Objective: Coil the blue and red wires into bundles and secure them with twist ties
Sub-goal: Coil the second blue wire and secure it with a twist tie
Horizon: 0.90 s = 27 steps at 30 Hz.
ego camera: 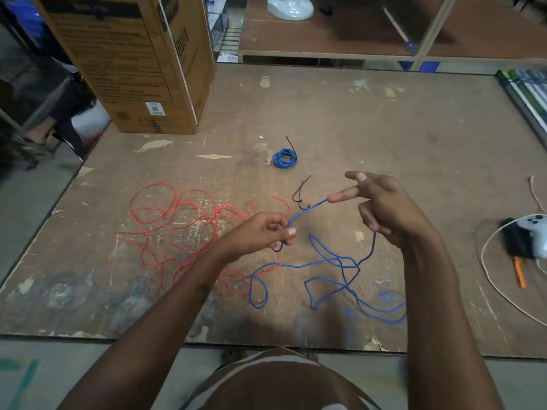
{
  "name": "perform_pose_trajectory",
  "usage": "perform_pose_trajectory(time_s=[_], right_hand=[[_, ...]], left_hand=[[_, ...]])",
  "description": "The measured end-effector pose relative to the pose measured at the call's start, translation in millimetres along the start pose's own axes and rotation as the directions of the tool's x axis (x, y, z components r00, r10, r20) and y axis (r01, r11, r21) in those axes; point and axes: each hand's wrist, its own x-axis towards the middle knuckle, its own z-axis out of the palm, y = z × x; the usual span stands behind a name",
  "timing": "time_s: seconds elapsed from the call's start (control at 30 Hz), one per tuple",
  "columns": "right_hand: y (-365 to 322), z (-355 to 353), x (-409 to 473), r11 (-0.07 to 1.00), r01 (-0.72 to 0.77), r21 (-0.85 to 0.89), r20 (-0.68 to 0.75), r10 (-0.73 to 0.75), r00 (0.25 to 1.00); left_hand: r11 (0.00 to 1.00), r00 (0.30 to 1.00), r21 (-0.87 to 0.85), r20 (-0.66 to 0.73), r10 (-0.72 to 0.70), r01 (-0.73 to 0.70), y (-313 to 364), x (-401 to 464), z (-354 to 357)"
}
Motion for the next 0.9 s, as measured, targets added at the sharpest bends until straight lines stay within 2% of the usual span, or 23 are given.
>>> perform_pose_trajectory(time_s=[0.1,0.13,0.17,0.2,0.23,0.27,0.3,0.37,0.43,0.47,0.57,0.67,0.77,0.87,0.9], right_hand=[[4,7,5,0.990,-0.143,-0.018,0.016,0.143,0.990],[9,11,10,0.973,-0.208,-0.102,0.036,0.213,0.976],[15,15,15,0.928,-0.253,-0.274,0.043,0.274,0.961],[19,20,20,0.823,-0.258,-0.507,0.033,0.317,0.948],[22,25,23,0.654,-0.230,-0.721,0.002,0.333,0.943],[25,33,24,0.514,-0.197,-0.835,-0.044,0.294,0.955],[24,43,20,0.464,-0.142,-0.874,-0.060,0.187,0.981],[23,63,15,0.496,0.100,-0.862,0.076,-0.069,0.995],[28,73,20,0.613,0.339,-0.713,0.236,-0.246,0.940],[29,74,22,0.647,0.391,-0.655,0.256,-0.297,0.920],[28,65,32,0.604,0.461,-0.651,0.212,-0.439,0.873],[19,57,31,0.699,0.487,-0.523,0.259,-0.415,0.872],[11,49,29,0.781,0.419,-0.463,0.199,-0.369,0.908],[3,41,24,0.797,0.355,-0.488,0.078,-0.365,0.928],[1,38,22,0.813,0.330,-0.480,0.061,-0.345,0.937]], left_hand=[[0.997,0.996,-0.031,-0.068,0.063,-0.065,-9,-3,-1],[0.992,0.987,-0.081,-0.133,0.090,-0.101,-9,-2,0],[0.982,0.972,-0.125,-0.202,0.117,-0.144,-7,-1,1],[0.973,0.953,-0.139,-0.266,0.144,-0.185,-4,0,1],[0.969,0.931,-0.117,-0.325,0.167,-0.215,-1,2,1],[0.970,0.905,-0.069,-0.380,0.192,-0.234,2,6,0],[0.969,0.882,-0.023,-0.419,0.215,-0.247,6,9,0],[0.964,0.874,-0.037,-0.432,0.221,-0.262,16,16,1],[0.950,0.921,-0.197,-0.354,0.160,-0.241,28,19,2],[0.939,0.947,-0.270,-0.292,0.131,-0.213,33,19,0],[0.932,0.988,-0.341,-0.129,0.084,-0.124,41,18,-9],[0.923,0.991,-0.365,-0.095,0.096,-0.124,45,10,-14],[0.951,0.977,-0.262,-0.180,0.116,-0.162,36,4,-18],[0.976,0.947,-0.009,-0.243,0.211,-0.219,18,-6,-23],[0.973,0.942,0.022,-0.245,0.227,-0.229,13,-9,-23]])
